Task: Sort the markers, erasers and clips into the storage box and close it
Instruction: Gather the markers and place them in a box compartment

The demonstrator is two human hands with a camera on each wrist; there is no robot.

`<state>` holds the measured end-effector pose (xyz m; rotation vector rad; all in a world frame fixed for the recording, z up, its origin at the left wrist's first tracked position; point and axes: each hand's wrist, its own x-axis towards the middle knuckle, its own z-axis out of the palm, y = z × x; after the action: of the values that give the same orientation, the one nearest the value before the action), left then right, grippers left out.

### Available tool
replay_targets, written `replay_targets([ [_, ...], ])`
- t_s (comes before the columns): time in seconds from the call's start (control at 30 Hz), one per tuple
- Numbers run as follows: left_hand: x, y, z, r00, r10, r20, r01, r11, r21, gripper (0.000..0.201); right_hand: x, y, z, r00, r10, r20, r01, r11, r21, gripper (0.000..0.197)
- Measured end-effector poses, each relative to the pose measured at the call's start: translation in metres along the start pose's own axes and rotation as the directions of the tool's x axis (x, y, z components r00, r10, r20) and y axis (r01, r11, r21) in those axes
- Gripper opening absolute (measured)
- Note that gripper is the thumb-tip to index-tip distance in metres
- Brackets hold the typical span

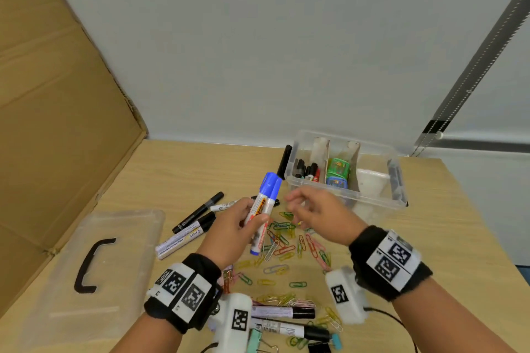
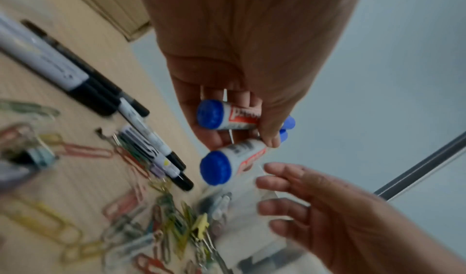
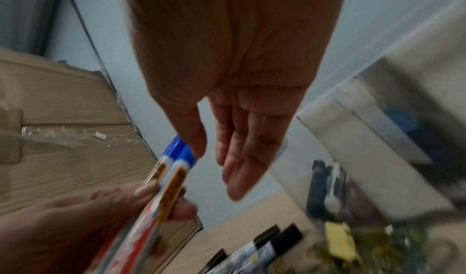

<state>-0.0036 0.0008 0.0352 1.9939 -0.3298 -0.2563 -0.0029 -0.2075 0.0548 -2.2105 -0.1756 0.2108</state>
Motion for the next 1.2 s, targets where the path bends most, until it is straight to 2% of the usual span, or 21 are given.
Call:
replay_targets([
  [0.07, 0.004, 0.008, 0.008, 1.000, 0.021, -0.009, -0.021, 0.999, -0.042, 0.014, -0.002, 0.002, 0.011, 0.994, 0.012, 0.112, -0.032, 0.983, 0.183, 0.021],
  [0.17, 0.007, 0.013, 0.016, 0.994, 0.092, -0.065, -0.093, 0.995, -0.026, 0.015, 0.000, 0.001, 0.018, 0.995, -0.019, 0.100, -0.020, 0.927, 0.375, 0.026],
  [0.23, 0.008, 0.013, 0.016, 0.988, 0.119, -0.099, -0.120, 0.993, 0.000, 0.020, 0.001, -0.002, 0.018, 0.997, -0.037, 0.066, 0.008, 0.917, 0.399, 0.027],
  [0.3, 0.008, 0.009, 0.013, 0.989, 0.110, -0.103, -0.113, 0.993, -0.023, 0.024, 0.003, -0.005, 0.010, 0.999, -0.044, 0.008, 0.039, 0.944, 0.329, 0.024],
  [0.37, 0.006, 0.005, 0.009, 0.993, 0.065, -0.099, -0.073, 0.995, -0.073, 0.026, 0.007, -0.012, -0.007, 0.991, -0.033, -0.132, 0.064, 0.969, 0.238, 0.020],
  [0.4, 0.004, 0.003, 0.007, 0.994, 0.049, -0.100, -0.057, 0.996, -0.075, 0.026, 0.011, -0.015, -0.017, 0.970, -0.032, -0.239, 0.077, 0.980, 0.182, 0.019],
  [0.47, -0.001, -0.001, 0.004, 0.993, 0.048, -0.104, -0.054, 0.997, -0.055, 0.025, 0.023, -0.021, -0.038, 0.895, -0.050, -0.443, 0.075, 0.997, 0.038, 0.021],
  [0.53, -0.004, -0.005, 0.001, 0.991, 0.072, -0.114, -0.075, 0.997, -0.015, 0.023, 0.041, -0.024, -0.054, 0.830, -0.055, -0.555, -0.013, 0.993, -0.118, 0.030],
  [0.57, -0.005, -0.007, 0.001, 0.988, 0.085, -0.127, -0.085, 0.996, 0.005, 0.022, 0.052, -0.023, -0.059, 0.823, -0.036, -0.566, -0.083, 0.980, -0.182, 0.036],
  [0.67, -0.009, -0.008, 0.000, 0.982, 0.100, -0.158, -0.094, 0.995, 0.046, 0.023, 0.085, -0.016, -0.063, 0.862, 0.107, -0.496, -0.301, 0.895, -0.329, 0.048],
  [0.73, -0.012, -0.008, -0.001, 0.983, 0.101, -0.154, -0.093, 0.994, 0.061, 0.026, 0.101, -0.010, -0.060, 0.888, 0.182, -0.422, -0.376, 0.815, -0.441, 0.050],
  [0.87, -0.017, -0.011, -0.006, 0.990, 0.077, -0.119, -0.069, 0.995, 0.068, 0.034, 0.110, -0.013, -0.058, 0.912, 0.226, -0.343, -0.396, 0.705, -0.589, 0.033],
  [0.97, -0.020, -0.016, -0.006, 0.995, 0.053, -0.089, -0.043, 0.992, 0.115, 0.040, 0.098, -0.016, -0.061, 0.908, 0.210, -0.361, -0.388, 0.745, -0.543, 0.033],
  [1.07, -0.020, -0.021, -0.001, 0.997, 0.040, -0.068, -0.026, 0.980, 0.196, 0.047, 0.064, -0.006, -0.067, 0.896, 0.118, -0.427, -0.344, 0.793, -0.503, 0.033],
  [1.2, -0.013, -0.011, 0.014, 0.996, 0.068, -0.059, -0.053, 0.972, 0.229, 0.051, 0.007, 0.027, -0.068, 0.853, 0.015, -0.521, -0.366, 0.730, -0.578, 0.039],
])
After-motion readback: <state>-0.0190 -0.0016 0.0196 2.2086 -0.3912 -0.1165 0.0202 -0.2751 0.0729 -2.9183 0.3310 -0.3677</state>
